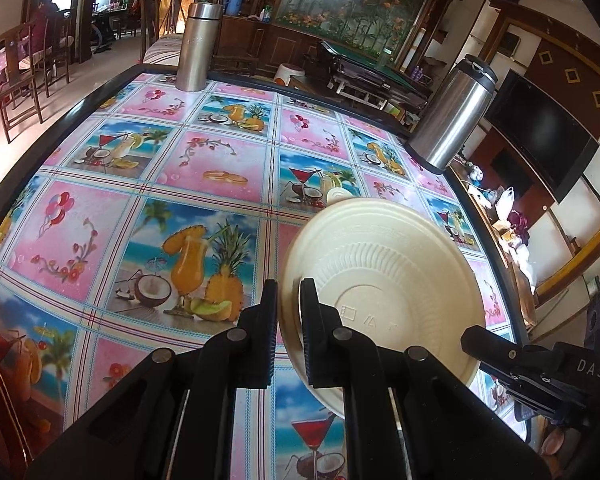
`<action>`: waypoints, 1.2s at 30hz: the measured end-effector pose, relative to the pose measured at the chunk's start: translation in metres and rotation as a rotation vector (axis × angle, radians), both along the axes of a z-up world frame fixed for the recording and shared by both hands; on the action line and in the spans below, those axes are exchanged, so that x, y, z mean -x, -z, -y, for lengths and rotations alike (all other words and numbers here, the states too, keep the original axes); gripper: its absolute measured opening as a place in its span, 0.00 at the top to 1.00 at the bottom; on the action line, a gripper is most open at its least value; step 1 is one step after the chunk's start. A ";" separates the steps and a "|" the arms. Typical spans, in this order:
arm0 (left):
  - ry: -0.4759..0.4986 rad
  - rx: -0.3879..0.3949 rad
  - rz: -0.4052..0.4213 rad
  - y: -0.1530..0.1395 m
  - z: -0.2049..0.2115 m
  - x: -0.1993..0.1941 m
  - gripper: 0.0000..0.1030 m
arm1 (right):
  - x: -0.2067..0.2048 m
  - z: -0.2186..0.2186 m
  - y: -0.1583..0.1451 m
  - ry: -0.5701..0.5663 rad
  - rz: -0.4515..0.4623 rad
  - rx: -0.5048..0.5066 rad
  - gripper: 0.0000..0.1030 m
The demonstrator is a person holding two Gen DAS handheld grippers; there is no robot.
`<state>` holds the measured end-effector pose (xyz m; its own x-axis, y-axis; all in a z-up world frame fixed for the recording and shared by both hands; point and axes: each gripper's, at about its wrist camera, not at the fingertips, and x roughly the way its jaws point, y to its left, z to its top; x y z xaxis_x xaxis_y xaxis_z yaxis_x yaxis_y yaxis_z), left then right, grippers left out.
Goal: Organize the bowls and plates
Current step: 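Carry the basket with both grippers toward the red plate stack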
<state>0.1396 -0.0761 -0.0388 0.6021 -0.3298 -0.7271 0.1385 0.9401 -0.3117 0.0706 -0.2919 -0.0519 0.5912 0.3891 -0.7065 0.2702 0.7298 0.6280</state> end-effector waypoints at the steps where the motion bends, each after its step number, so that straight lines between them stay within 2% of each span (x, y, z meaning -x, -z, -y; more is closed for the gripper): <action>1: -0.002 -0.001 0.004 -0.001 -0.003 0.003 0.91 | 0.000 -0.002 0.000 -0.002 0.001 0.001 0.88; 8: -0.037 0.005 0.044 -0.019 -0.040 0.032 0.90 | 0.013 -0.027 -0.021 -0.038 0.041 0.022 0.89; 16: -0.156 0.003 0.117 -0.047 -0.114 0.076 0.90 | 0.026 -0.095 -0.050 -0.171 0.104 0.047 0.89; 22: -0.233 -0.078 0.159 -0.063 -0.170 0.115 0.88 | 0.037 -0.162 -0.071 -0.317 0.149 0.047 0.89; 27: -0.279 -0.155 0.138 -0.065 -0.214 0.141 0.87 | 0.048 -0.224 -0.076 -0.443 0.164 0.054 0.89; 33: -0.309 -0.259 0.094 -0.058 -0.243 0.157 0.87 | 0.062 -0.291 -0.063 -0.580 0.138 0.068 0.89; 36: -0.310 -0.274 0.060 -0.050 -0.249 0.160 0.87 | 0.069 -0.314 -0.053 -0.624 0.119 0.096 0.88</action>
